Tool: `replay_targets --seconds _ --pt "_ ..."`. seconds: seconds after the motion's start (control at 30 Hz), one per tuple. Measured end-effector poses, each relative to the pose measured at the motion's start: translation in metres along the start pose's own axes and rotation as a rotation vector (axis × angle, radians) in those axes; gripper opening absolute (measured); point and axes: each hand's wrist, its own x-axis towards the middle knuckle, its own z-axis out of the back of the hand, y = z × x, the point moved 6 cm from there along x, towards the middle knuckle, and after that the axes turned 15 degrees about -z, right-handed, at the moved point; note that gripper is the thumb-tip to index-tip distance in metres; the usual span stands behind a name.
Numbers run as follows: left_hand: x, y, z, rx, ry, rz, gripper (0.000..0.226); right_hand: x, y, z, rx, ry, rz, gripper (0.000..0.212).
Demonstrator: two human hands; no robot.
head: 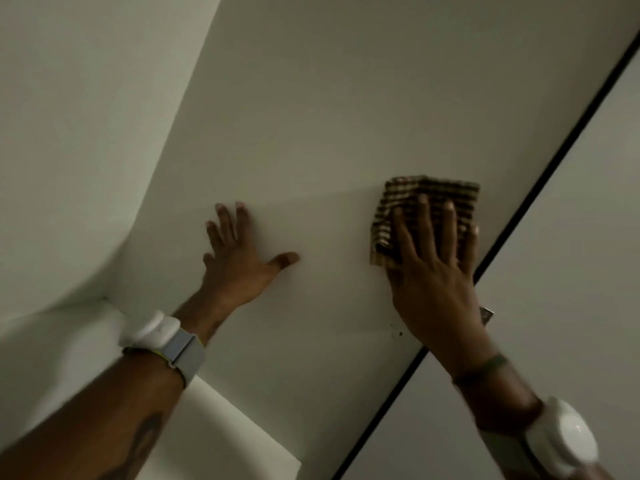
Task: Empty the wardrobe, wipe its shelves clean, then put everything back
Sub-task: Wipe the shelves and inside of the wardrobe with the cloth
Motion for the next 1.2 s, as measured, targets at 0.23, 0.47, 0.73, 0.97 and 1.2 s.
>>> replay_targets --seconds 0.23,0.47,0.73,0.97,1.2 --pt "-0.022 0.012 -0.012 -0.075 -0.017 0.020 0.126 -0.026 -0.015 -0.013 -0.042 0.082 0.024 0.078" --pt "-0.052 0.036 -0.019 -0.057 -0.013 0.046 0.127 0.020 0.135 -0.032 0.106 0.001 0.307 0.070" --pt "-0.051 0.053 -0.026 0.114 0.089 0.007 0.133 0.100 0.367 -0.069 0.039 0.089 0.571 0.066" --pt "-0.052 0.064 -0.027 0.102 0.077 -0.018 0.120 0.082 0.341 -0.067 0.112 0.089 0.572 0.064" --pt "-0.064 0.063 -0.033 -0.028 0.009 0.104 0.113 -0.022 0.136 -0.045 0.058 0.081 0.345 0.068"
